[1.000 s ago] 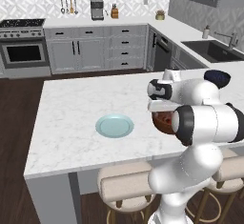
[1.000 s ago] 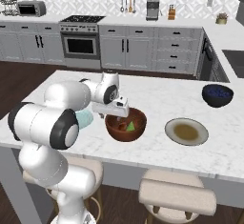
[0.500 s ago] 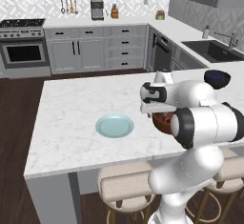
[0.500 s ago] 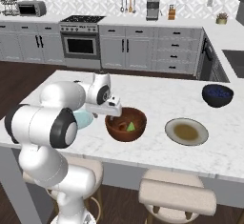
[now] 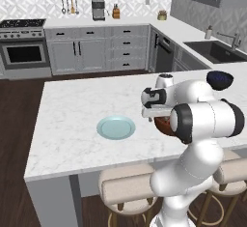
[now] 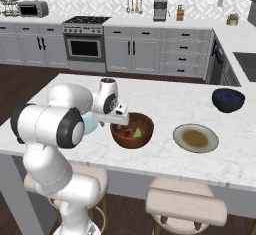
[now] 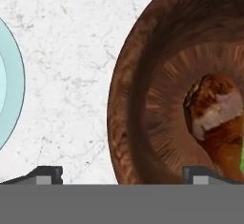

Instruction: Pick the chicken drumstick and lemon wedge from their plates and place them in the bowl. Then put the bowl in the fridge.

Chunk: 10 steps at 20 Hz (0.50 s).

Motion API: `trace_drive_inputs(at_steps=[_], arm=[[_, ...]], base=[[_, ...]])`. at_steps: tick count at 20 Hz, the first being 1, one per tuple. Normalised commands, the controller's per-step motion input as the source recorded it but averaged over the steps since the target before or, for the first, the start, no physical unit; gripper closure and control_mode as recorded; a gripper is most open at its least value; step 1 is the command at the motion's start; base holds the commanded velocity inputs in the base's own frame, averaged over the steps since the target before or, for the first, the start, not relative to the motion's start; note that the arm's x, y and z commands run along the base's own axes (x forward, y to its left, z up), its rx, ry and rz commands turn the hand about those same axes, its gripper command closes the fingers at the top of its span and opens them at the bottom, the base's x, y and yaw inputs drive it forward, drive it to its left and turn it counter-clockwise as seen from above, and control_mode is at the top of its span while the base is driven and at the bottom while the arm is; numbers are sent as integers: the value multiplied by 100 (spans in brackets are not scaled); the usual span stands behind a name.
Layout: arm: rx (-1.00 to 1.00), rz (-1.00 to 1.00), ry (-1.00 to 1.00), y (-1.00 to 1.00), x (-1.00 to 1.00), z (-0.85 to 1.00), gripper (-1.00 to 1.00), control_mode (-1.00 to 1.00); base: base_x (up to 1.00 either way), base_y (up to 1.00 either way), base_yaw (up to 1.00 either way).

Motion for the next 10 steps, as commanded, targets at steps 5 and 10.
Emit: trace_drive_inputs(at_steps=[5, 10], arm=[[0, 0, 0, -5, 5, -25, -100, -100], [0, 0, 0, 0, 0, -36, -100, -100]], base=[[0, 0, 0], [0, 0, 0]])
